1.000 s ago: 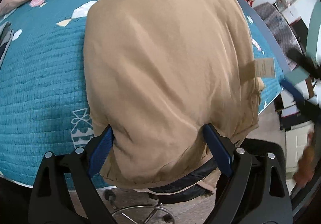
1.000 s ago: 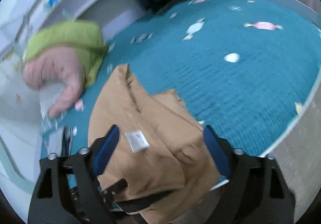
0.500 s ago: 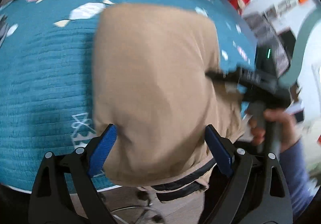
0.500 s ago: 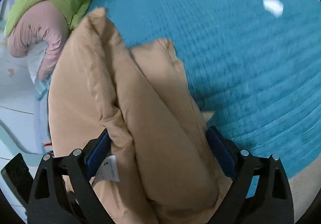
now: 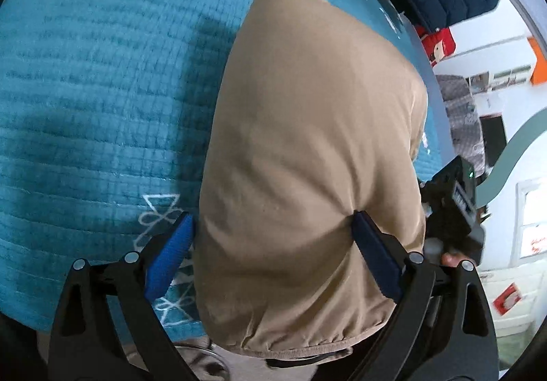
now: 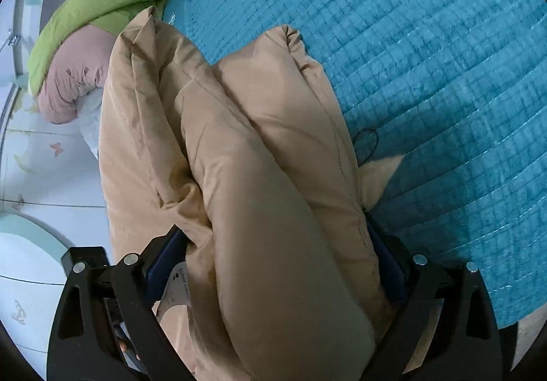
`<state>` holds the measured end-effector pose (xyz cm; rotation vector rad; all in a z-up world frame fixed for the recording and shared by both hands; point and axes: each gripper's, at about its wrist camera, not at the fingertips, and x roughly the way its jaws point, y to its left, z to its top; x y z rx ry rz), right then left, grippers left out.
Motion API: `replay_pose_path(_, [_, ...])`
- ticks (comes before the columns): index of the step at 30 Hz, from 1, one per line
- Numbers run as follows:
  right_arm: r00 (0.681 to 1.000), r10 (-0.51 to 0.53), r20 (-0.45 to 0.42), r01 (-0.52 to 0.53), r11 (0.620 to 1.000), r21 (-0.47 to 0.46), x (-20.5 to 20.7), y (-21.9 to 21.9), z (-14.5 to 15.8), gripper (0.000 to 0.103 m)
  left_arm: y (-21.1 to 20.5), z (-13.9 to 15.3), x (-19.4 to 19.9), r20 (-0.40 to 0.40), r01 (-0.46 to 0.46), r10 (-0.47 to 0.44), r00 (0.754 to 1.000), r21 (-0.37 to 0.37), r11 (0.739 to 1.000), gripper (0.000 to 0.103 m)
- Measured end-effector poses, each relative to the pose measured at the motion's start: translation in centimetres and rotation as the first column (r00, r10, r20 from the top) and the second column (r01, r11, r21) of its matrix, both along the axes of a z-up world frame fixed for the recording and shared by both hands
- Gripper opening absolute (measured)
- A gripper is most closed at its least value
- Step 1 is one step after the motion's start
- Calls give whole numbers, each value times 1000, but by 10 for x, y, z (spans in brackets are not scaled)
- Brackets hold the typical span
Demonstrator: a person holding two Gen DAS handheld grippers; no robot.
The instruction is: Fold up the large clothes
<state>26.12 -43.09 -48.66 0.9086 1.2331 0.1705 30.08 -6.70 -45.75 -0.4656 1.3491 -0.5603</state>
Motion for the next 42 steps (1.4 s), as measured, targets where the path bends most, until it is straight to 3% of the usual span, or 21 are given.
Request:
replay_pose_path(2, [1000,-9,-3,9,999,31,-1,3,0,91,5,4,1,18,-1,1,1000,1,1000,93])
replay_pose_path(4, [999,-49,-8,50,988,145,-2,5,-5,91,14,9,1,32,-3,4,999,-13,1000,93])
replay_pose_path(7, [996,-92,-11,92,966,241,-5,8,-14,92,24,10,1,-1,-6,6,1000,-88,996,93])
replay_pose_path(10, [996,-94,2,91,972,216,-3,14,-11,95,19,9,-3,23,14,-13,1000,-18,1000,93])
replay_pose_path(14, [999,-44,21,42,995,91,5,30,-1,94,11,-2,-2,0,1,-1,1000,-29,1000,93])
replay_pose_path(17, [999,-46,29,45,998,54,4,30,1,89,5,-5,-1,6,6,-6,1000,-14,1000,93])
replay_pose_path(19, [998,-58,40,56,998,43,-1,29,3,73,-1,-4,-2,11,20,-20,1000,-1,1000,93])
replay_pose_path(21, [995,-80,60,74,993,89,-9,29,3,59,-8,1,-3,45,47,-48,998,25,999,93])
replay_pose_path(23, [994,-79,72,74,994,74,-19,27,5,54,-14,6,-5,76,69,-72,994,43,997,91])
replay_pose_path(29, [986,-76,150,77,997,1,-19,50,30,42,-16,27,-15,193,96,-115,974,106,990,62])
replay_pose_path(35, [972,-28,235,34,999,-23,-10,89,53,39,7,61,-16,288,71,-112,951,147,987,57])
replay_pose_path(42, [943,57,327,-75,996,42,37,169,86,39,92,113,-4,385,-21,-45,922,166,986,57])
